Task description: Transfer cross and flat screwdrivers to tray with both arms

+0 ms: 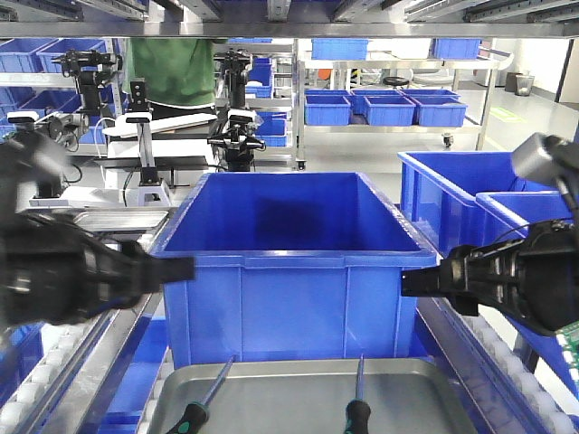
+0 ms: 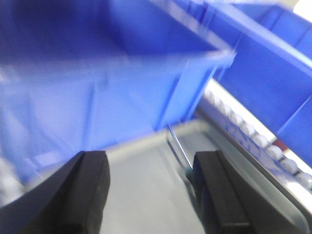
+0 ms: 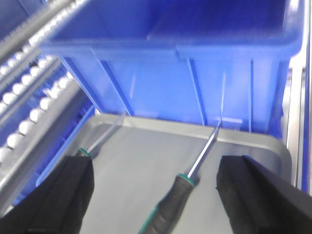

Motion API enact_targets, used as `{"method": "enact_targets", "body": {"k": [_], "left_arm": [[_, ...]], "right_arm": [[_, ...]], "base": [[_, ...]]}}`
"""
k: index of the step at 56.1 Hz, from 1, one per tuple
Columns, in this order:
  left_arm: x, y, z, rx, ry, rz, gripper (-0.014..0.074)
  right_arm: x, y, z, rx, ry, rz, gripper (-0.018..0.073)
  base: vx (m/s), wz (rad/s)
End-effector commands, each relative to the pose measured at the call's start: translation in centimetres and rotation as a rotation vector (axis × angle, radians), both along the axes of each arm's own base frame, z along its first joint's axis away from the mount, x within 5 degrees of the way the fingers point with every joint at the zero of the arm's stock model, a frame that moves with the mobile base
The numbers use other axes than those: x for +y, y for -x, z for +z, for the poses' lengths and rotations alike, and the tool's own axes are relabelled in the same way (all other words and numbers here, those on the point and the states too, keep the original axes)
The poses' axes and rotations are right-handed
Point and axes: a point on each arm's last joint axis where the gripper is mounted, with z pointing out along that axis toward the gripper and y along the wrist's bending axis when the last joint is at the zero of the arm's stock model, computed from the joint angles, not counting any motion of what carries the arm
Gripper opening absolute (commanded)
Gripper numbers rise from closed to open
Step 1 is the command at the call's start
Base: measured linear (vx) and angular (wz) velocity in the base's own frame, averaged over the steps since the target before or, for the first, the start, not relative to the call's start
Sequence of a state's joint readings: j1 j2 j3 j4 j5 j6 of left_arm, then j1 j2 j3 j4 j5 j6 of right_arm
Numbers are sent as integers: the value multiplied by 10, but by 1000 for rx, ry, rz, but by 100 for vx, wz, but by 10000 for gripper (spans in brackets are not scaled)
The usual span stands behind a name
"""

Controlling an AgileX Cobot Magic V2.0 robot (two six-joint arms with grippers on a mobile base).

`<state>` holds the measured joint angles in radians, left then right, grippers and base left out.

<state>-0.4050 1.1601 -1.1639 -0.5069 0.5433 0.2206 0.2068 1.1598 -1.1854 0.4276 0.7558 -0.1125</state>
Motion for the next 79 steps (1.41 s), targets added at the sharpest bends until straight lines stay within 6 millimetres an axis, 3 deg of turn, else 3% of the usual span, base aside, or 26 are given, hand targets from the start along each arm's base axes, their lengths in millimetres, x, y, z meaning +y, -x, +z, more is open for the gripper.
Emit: {"method": "enact_targets", "body": {"k": [1,9,27,34,41,47,59,71,79], "left_arm": [[9,17,34,-152,80,31,517],[14,28,43,-191,101,35,517],[15,28,43,-202,80,37,505],[19,32,44,-237,25,43,464],[38,53,39,-320,-78,92,380],[63,76,12,-345,-120,184,260],[102,120,-80,-432,-167,413,-10],[115,147,-166,-410,-15,568,-9],[116,161,-214,-455,-70,560,-8]], "right_arm": [[-1,4,20,-110,-38,-17,566],[-1,4,20,-109,-38,-17,566],[-1,4,20,-109,-38,-17,566],[-1,4,20,-109,-38,-17,566],[-1,4,20,-109,-38,-17,566],[-1,4,20,-109,-38,-17,566],[-1,4,20,-109,-38,-17,566],[-1,4,20,-109,-38,-17,566],[-1,4,20,-109,-38,-17,566]], "base": [[0,0],[0,0],[0,0],[0,0],[0,0],[0,0],[0,0],[0,0],[0,0]]}}
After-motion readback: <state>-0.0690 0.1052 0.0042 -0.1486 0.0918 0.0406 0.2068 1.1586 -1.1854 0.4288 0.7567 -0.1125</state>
